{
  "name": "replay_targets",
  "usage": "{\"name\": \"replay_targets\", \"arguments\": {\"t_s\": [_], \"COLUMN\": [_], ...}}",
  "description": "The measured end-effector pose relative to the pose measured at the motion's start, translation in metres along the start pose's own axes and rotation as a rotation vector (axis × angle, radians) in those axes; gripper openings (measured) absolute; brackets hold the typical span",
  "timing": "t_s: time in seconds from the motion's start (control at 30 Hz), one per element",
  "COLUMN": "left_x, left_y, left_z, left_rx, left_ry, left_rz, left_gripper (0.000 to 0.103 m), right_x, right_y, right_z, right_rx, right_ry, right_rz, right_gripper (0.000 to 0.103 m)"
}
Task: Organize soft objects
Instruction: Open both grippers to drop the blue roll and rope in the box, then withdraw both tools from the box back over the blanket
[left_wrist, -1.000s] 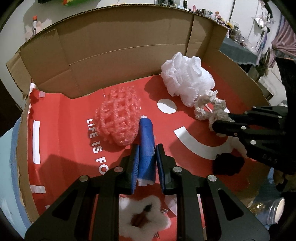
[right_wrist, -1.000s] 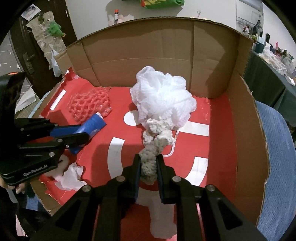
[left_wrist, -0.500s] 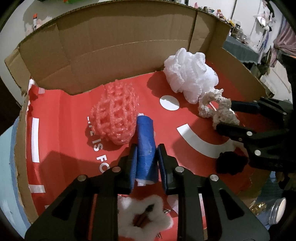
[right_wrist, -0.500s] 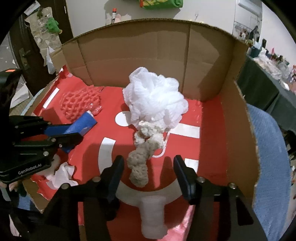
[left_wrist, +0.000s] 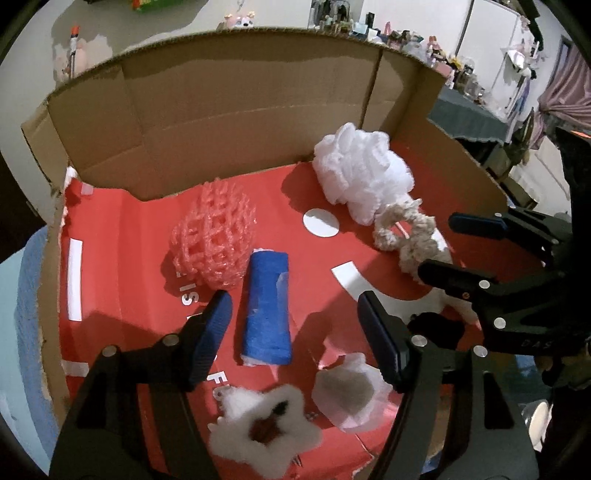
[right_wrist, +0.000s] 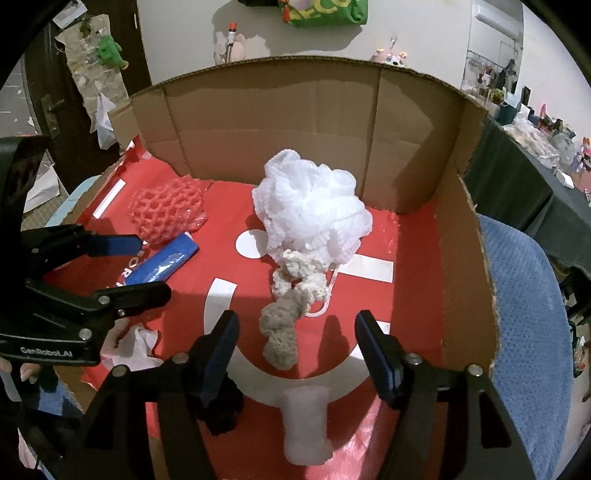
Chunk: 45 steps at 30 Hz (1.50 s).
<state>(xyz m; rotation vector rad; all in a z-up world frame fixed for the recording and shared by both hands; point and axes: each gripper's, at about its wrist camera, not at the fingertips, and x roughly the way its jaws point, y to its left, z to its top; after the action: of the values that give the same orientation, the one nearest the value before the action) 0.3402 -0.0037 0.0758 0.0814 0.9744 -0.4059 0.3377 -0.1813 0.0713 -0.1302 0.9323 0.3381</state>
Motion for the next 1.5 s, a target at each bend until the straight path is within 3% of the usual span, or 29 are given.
{"name": "replay_targets", "arguments": {"t_s": [0.37, 0.43, 0.67, 1.07, 1.5], "left_x": [-0.070, -0.088, -0.147, -0.208, -0.216], "left_y": [-0.021, -0.025, -0.044, -0.082, -0.102], "left_z": [-0.015, -0.022, -0.049, -0.114, -0.187], "left_rx": [-0.012, -0.020, -0.012, -0.005, -0.044], "left_ry": [-0.155, -0.196, -0.324, -0.482, -0.508], "left_rz": [-0.014, -0.009, 0.015, 0.065, 0.056], "left_gripper": [0.078, 0.085, 0.091, 0.097, 0.098], "right_x": [-0.048, -0.063, -0.128, -0.215, -0.236], "right_y": [0.009, 0.014, 0.032, 0.064, 0.078], "right_z": [-0.007, -0.010, -0.029, -0.087, -0.171], "right_rx": [0.007, 0.003, -0.017, -0.044, 0.011], "right_ry": [-0.087, -0.118, -0.248, -0.419, -0.455], "right_rz": [0.001, 0.002, -0.014, -0.044, 0.001], "right_gripper": [0.086, 0.092, 0.103, 0.103, 0.103]}}
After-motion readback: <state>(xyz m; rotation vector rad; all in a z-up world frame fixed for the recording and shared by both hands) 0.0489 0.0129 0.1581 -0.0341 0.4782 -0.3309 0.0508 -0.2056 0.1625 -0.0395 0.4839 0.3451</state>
